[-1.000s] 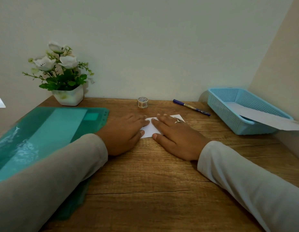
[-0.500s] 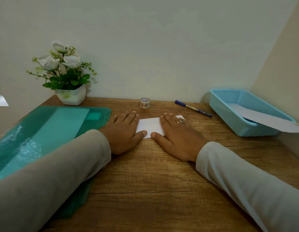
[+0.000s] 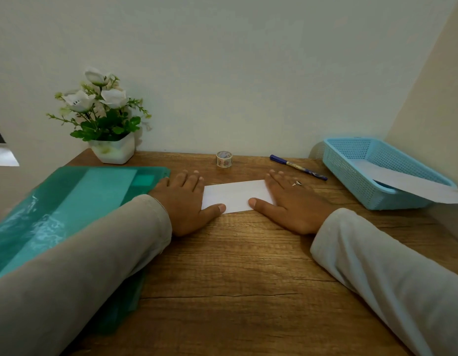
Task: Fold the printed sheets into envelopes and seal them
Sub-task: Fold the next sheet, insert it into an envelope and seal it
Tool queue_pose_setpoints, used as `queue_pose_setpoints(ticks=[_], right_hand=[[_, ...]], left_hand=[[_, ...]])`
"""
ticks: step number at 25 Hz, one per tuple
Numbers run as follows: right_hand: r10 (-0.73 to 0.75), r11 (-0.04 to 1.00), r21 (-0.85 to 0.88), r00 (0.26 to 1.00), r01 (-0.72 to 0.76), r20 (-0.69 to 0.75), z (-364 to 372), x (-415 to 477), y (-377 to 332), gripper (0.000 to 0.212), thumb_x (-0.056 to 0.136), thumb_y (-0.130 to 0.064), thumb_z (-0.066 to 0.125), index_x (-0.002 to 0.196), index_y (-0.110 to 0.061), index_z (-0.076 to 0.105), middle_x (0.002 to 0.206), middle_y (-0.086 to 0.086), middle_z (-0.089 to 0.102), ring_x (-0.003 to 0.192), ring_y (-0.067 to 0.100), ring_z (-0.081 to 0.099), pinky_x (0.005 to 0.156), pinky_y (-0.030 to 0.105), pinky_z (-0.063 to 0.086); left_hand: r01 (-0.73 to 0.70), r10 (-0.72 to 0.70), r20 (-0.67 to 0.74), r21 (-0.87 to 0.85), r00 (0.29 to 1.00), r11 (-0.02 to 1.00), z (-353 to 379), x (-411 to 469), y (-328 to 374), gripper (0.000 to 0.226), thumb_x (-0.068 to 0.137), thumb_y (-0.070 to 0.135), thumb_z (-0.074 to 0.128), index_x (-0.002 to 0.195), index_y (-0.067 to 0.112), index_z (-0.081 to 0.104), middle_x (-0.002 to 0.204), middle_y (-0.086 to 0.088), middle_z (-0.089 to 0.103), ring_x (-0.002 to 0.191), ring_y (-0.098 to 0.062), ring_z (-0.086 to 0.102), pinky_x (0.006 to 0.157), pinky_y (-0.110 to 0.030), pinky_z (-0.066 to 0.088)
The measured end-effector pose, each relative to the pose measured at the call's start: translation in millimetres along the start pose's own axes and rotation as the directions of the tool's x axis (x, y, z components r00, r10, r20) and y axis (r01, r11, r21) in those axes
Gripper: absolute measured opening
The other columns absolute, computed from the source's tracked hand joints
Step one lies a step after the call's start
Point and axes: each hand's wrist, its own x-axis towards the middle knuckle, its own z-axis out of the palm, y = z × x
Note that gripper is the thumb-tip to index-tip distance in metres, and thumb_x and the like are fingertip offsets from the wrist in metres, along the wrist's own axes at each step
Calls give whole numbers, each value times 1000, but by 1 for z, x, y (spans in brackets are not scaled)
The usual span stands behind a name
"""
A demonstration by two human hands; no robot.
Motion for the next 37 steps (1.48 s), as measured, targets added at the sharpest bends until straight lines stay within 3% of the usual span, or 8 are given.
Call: queue_pose_setpoints(ticks=[3, 9, 14, 19, 24, 29, 32, 37], right_hand=[[32, 999, 5, 999, -32, -26, -1, -2, 3, 98, 91, -81, 15, 164, -17, -2, 172, 1, -6, 159, 17, -4, 127, 42, 1], [44, 998, 46, 995, -40, -92, 5, -4, 1, 98, 92, -80, 20, 164, -16, 2, 173, 2, -1, 159, 18, 0, 127, 41, 3], [-16, 993, 109, 983, 37, -184, 3, -9, -1, 88, 94, -77, 34, 162, -23, 19, 170, 0, 20, 155, 20, 19, 126, 42, 18], [-171, 966, 143, 949, 214, -266, -5, -10, -17, 61, 96, -62, 53, 148, -30, 42, 148, -6, 50, 131, 17, 47, 105, 38, 42], [-226, 940, 198, 942, 277, -247, -7, -2, -22, 61, 93, -60, 61, 145, -31, 48, 142, -10, 57, 126, 12, 52, 104, 38, 44], [-250, 949, 142, 945, 282, -211, -8, -1, -19, 70, 88, -69, 61, 146, -32, 48, 144, -11, 56, 128, 12, 51, 106, 42, 44], [-252, 944, 135, 925, 299, -286, -2, -3, -17, 68, 87, -71, 58, 140, -29, 54, 135, -9, 61, 121, 14, 55, 103, 45, 47], [-240, 889, 178, 759, 423, -606, 0, -5, -20, 41, 97, -47, 59, 132, -25, 62, 126, -6, 67, 115, 14, 60, 98, 46, 49]], left_hand=[[72, -68, -51, 88, 996, 994, -4, -3, 4, 100, 85, 82, 7, 159, 14, 7, 167, -7, 1, 153, -29, 5, 121, -56, 17], [76, -58, -145, 120, 988, 990, -7, -7, 5, 101, 79, 87, 12, 146, 17, 42, 144, -8, 46, 129, -28, 46, 98, -46, 49], [-20, 12, -179, -42, 984, 999, -14, 0, -4, 93, 75, 90, 34, 140, 25, 45, 136, -2, 49, 121, -22, 50, 94, -42, 52], [-72, 37, -145, -241, 989, 968, -12, 11, -12, 93, 61, 94, 47, 129, 30, 51, 128, 4, 51, 114, -17, 47, 97, -39, 49], [-73, 36, -109, -357, 993, 931, -15, 8, -9, 82, 50, 93, 50, 106, 33, 54, 107, 10, 54, 97, -12, 49, 87, -35, 52], [-67, 37, -72, -476, 997, 877, -19, 4, -8, 66, 65, 76, 68, 109, 28, 56, 102, 10, 59, 91, -9, 56, 77, -27, 53], [-122, 57, -128, -593, 990, 796, -14, 3, -9, 52, 74, 56, 78, 111, 31, 53, 104, 13, 57, 93, -7, 56, 74, -24, 50], [-390, -12, -427, -836, 904, 386, -14, -5, -3, 35, 80, 15, 81, 107, 30, 64, 102, 7, 71, 94, -10, 68, 77, -31, 61]])
